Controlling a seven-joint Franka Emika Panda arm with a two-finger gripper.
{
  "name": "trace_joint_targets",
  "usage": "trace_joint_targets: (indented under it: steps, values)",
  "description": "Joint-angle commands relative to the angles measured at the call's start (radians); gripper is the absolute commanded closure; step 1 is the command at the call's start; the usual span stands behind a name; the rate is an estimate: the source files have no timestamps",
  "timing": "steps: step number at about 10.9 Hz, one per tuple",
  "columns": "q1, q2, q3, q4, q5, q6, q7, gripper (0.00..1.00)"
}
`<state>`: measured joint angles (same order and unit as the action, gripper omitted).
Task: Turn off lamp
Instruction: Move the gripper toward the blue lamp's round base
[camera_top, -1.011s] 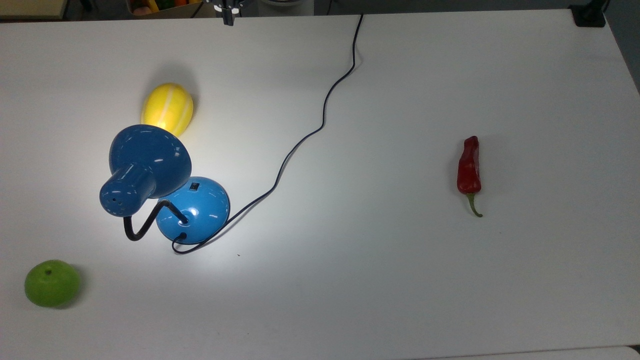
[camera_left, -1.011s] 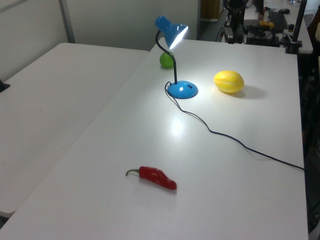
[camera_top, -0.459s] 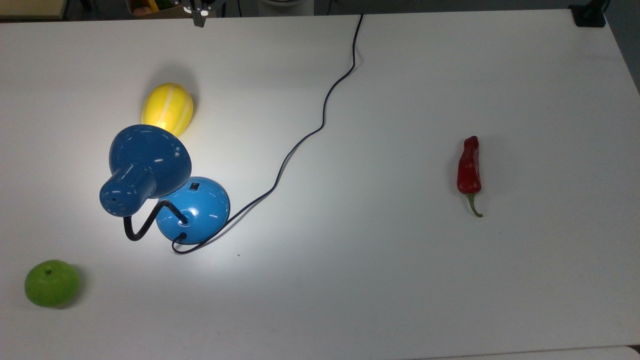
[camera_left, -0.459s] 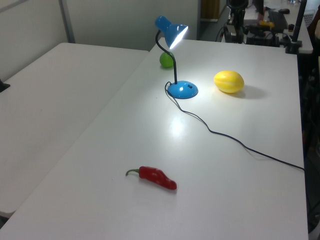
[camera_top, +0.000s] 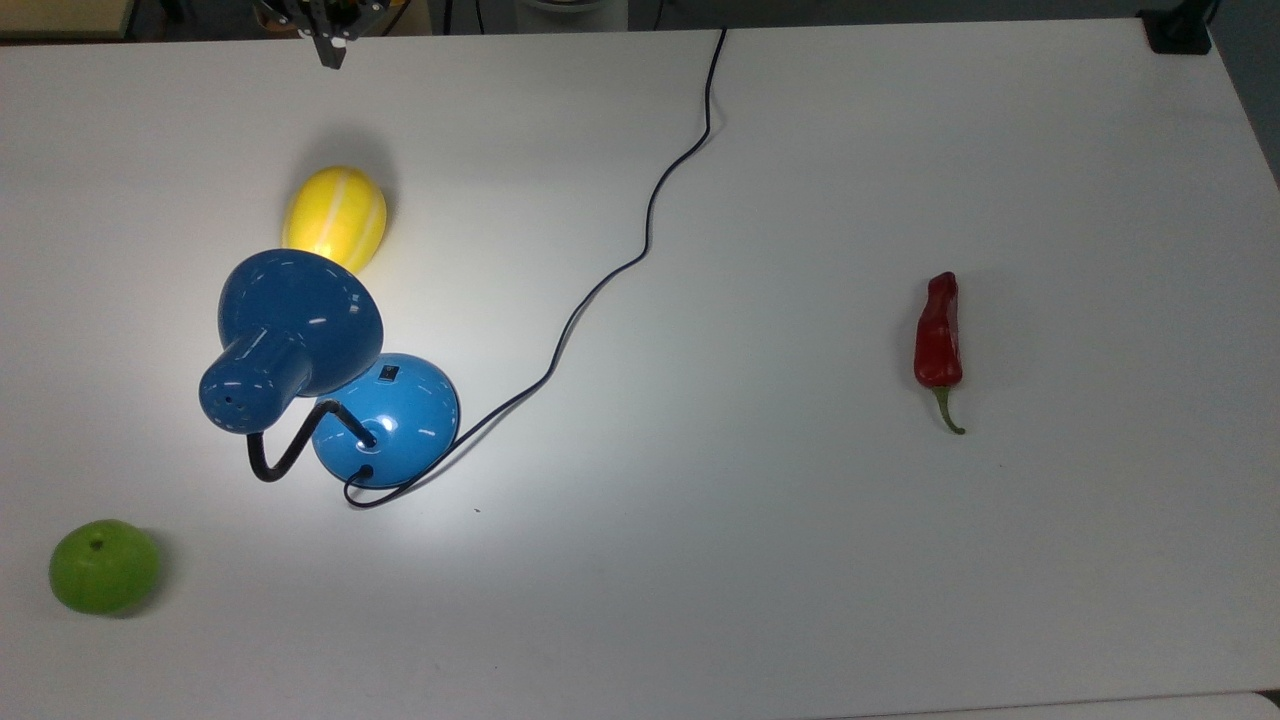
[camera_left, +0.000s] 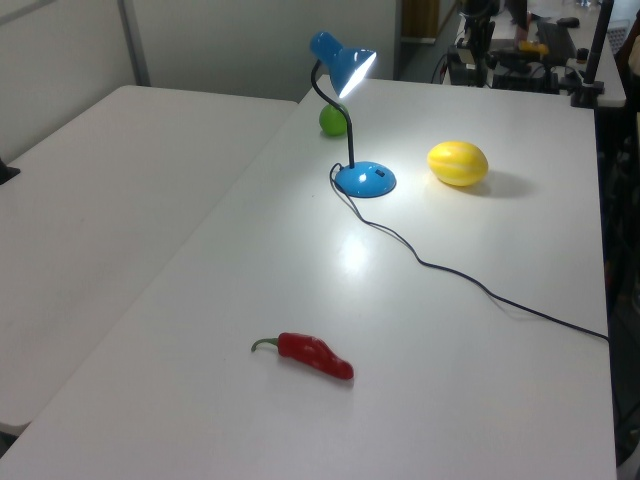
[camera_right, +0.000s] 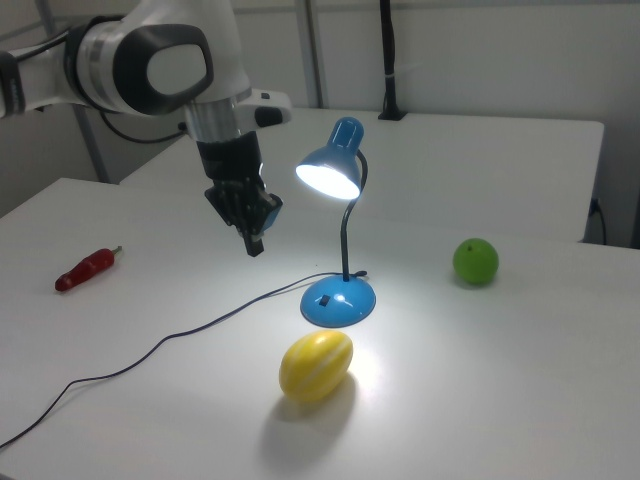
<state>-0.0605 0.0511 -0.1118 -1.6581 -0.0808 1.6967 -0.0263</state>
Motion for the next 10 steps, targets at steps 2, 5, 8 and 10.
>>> trace_joint_targets:
  steps: [2, 5, 8, 10]
  values:
    - [-0.018, 0.033, -0.002, -0.087, 0.010, 0.177, -0.004, 1.00]
    - [-0.021, 0.050, 0.000, -0.205, 0.019, 0.392, 0.023, 1.00]
    - [-0.012, 0.122, 0.007, -0.227, 0.019, 0.552, 0.107, 1.00]
    - [-0.012, 0.168, 0.018, -0.247, 0.019, 0.670, 0.118, 1.00]
